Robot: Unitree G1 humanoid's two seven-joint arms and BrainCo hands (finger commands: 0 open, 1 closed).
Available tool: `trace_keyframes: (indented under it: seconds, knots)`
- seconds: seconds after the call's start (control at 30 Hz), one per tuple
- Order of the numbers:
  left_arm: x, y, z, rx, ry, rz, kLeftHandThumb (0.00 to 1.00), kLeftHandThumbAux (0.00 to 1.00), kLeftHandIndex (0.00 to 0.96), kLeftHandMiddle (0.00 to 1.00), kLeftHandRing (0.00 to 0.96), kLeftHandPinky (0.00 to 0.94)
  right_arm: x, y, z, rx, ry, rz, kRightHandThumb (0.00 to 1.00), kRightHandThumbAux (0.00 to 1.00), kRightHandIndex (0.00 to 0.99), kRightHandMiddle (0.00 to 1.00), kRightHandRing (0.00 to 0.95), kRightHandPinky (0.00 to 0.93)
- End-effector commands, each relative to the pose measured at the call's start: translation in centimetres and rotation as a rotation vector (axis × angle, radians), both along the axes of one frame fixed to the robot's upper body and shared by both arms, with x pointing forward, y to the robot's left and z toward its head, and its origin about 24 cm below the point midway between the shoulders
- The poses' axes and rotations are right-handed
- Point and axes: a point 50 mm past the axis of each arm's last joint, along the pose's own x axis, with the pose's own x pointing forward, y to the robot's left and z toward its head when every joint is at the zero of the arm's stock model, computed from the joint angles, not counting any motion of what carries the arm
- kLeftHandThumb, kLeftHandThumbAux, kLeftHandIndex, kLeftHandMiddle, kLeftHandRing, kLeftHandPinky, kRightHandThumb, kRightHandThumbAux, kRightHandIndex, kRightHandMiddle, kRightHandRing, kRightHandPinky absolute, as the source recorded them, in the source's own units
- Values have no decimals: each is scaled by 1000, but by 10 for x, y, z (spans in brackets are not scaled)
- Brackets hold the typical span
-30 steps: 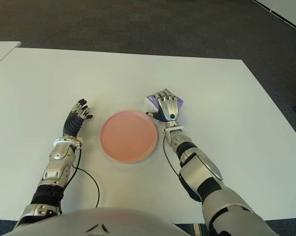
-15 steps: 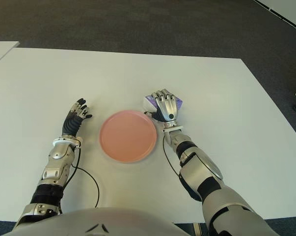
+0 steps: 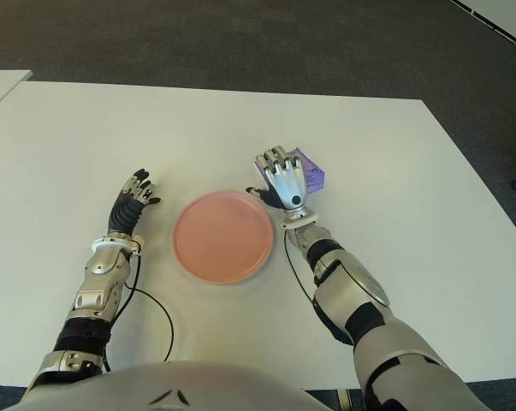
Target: Put the tissue paper into the plate.
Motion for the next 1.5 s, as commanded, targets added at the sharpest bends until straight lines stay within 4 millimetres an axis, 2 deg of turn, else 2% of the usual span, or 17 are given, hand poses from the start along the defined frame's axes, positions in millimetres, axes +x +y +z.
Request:
trace_keyframes:
  seconds: [0.03,0.53,0.8,1.1,1.5]
  knots:
    - [-14,-1,-25,-3,136,8,0,496,0,0,0,0,5,-2,13,-40,-96,33,953,657,388,499,531,807]
    - [-14,-1,-26,-12,135,10,0,498,0,0,0,0,18,-8,42,-71,-192,71,952,658,385,500,530,797]
    - [-14,-1,-26,-3,140,9,0,491,0,0,0,0,22,-10,51,-76,-196,61,953,658,386,501,529,801]
    - [-14,0,-26,13,143,5,0,486,0,0,0,0,24,-10,53,-45,-165,69,954,657,385,502,533,820]
    - [-14,1,-26,-3,137,8,0,495,0,4,0,0,22,-10,47,-39,-106,57,954,657,386,504,535,823]
